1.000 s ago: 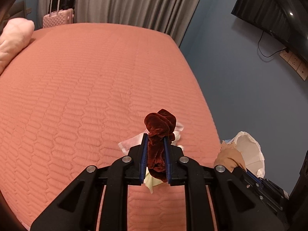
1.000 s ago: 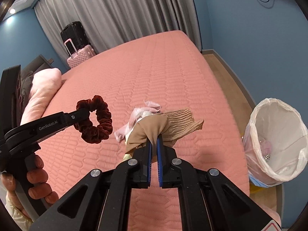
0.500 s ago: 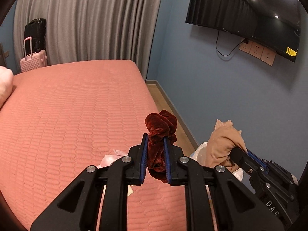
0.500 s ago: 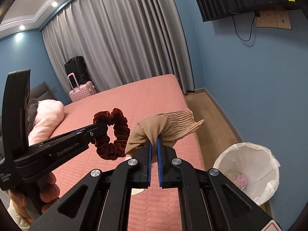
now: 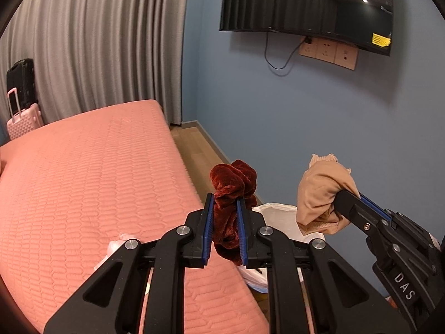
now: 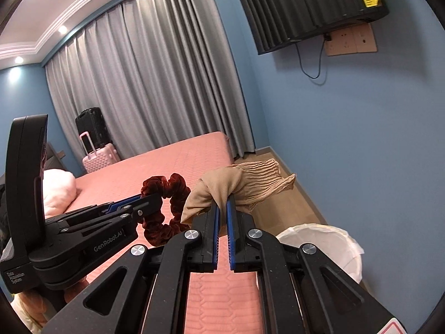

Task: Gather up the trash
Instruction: 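Carry the red scrunchie and tan stocking over the bin and open both tools, then move both open tools back to the remaining items on the bed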

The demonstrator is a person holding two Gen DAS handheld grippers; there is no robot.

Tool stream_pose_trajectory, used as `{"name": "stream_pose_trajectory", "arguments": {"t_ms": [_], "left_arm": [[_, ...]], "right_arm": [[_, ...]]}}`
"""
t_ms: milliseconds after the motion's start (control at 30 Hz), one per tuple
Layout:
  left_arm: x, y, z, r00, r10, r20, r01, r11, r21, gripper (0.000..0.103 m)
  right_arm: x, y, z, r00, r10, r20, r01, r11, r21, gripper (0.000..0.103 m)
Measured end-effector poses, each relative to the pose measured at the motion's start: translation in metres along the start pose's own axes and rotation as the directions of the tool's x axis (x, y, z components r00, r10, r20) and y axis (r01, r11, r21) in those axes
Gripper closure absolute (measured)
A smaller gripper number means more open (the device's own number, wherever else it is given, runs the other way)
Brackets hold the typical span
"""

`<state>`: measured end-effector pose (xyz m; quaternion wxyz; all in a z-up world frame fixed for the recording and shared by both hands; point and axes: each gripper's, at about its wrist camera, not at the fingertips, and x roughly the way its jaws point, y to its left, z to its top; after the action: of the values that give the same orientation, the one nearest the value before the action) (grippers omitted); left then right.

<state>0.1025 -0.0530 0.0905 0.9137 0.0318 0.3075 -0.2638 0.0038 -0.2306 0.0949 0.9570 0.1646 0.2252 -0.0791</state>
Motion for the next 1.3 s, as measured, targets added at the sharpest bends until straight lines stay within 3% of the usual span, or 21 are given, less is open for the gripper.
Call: {"name": "stream_pose_trajectory", "arguments": {"t_ms": [367, 733, 833, 1100, 1300], "left_arm": [[0.015, -0.043, 0.001, 0.998, -0.047, -0.033, 0.049, 0.996, 0.077, 0.087], [0.045, -0.066, 0.005, 0.987, -0.136, -0.087, 0.144, 0.985, 0.095, 0.086], [0.052, -0.067, 0.006, 0.984, -0.156, -0.088, 0.163, 0.984, 0.075, 0.083], [0.063, -0.067, 0.003, 0.983, -0.152, -0.099, 0.156, 0.987, 0.032, 0.058], [0.061, -0.063, -0.002, 0.986, -0.134, -0.101, 0.137, 0.99, 0.023, 0.056]], "right_arm": [[-0.003, -0.035, -0.009, 0.998, -0.062, 0.005, 0.062, 0.997, 0.046, 0.098], [0.007, -0.068, -0.02, 0.993, -0.114, -0.024, 0.116, 0.989, 0.089, 0.098], [0.012, -0.075, -0.023, 0.992, -0.123, -0.031, 0.126, 0.986, 0.106, 0.097], [0.019, -0.082, -0.031, 0.988, -0.149, -0.04, 0.153, 0.981, 0.119, 0.092], [0.018, -0.075, -0.036, 0.989, -0.141, -0.049, 0.146, 0.983, 0.108, 0.089]]}}
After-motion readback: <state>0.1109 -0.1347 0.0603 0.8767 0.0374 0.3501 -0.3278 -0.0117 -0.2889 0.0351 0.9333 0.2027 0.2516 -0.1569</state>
